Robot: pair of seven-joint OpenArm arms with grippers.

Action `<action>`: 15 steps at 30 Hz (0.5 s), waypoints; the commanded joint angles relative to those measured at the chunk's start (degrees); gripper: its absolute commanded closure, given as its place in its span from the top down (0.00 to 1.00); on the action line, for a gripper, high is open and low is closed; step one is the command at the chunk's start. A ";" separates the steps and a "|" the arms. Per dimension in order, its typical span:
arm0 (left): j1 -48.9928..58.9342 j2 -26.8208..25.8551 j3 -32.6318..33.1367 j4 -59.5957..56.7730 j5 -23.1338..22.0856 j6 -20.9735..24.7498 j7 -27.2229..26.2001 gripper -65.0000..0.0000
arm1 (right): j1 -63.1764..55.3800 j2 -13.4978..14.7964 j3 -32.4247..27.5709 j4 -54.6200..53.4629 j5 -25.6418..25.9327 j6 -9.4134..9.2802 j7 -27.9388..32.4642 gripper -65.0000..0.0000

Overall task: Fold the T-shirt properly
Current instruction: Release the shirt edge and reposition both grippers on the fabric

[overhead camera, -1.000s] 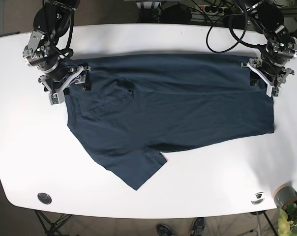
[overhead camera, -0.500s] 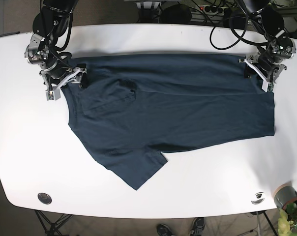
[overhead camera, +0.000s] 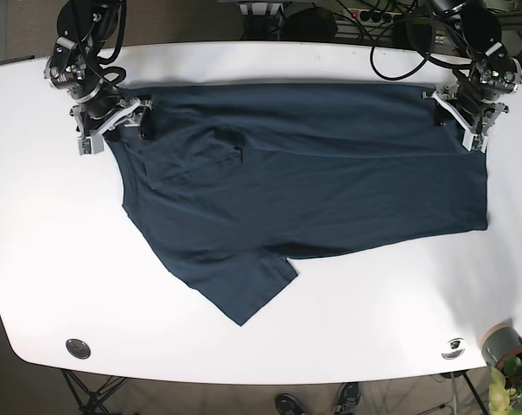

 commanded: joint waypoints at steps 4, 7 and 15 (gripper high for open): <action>2.70 0.97 -0.08 5.44 1.35 0.07 1.91 0.43 | -4.49 0.39 0.25 5.22 -1.55 -0.44 -3.24 0.73; 3.66 1.06 -0.08 7.55 1.35 0.07 1.91 0.43 | -6.07 0.13 0.25 8.29 -1.55 -0.44 -3.24 0.73; 1.11 0.80 -0.52 10.81 1.70 0.07 1.73 0.43 | -4.66 -0.05 0.25 15.24 -1.55 -0.44 -3.59 0.73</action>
